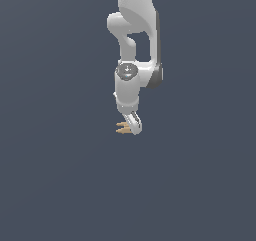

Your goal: Pick up the object and move it to a goal position.

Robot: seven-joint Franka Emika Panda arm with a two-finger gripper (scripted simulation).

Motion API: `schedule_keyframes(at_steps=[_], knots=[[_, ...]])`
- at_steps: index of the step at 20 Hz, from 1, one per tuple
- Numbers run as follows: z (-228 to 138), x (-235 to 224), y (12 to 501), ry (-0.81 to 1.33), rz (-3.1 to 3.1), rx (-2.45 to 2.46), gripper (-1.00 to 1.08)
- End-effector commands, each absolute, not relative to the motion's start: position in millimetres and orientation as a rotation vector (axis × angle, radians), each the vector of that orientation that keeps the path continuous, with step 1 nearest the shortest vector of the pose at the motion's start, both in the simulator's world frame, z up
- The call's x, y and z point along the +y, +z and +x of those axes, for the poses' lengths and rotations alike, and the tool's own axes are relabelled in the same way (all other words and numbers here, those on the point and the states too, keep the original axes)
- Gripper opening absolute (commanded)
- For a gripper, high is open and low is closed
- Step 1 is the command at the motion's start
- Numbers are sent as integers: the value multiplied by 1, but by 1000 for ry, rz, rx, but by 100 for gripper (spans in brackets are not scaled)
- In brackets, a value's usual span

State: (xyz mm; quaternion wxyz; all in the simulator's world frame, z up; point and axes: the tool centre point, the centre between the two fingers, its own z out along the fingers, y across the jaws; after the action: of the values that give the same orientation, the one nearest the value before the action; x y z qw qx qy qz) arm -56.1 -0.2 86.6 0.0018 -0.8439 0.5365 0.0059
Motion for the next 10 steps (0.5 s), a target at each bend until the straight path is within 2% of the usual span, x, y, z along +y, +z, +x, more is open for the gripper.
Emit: schedule_keyframes(at_steps=[1,10], knots=[[-59,-1,82,15,-2583,1782,100],[-69,-4,71,5,-2396,2030,100]])
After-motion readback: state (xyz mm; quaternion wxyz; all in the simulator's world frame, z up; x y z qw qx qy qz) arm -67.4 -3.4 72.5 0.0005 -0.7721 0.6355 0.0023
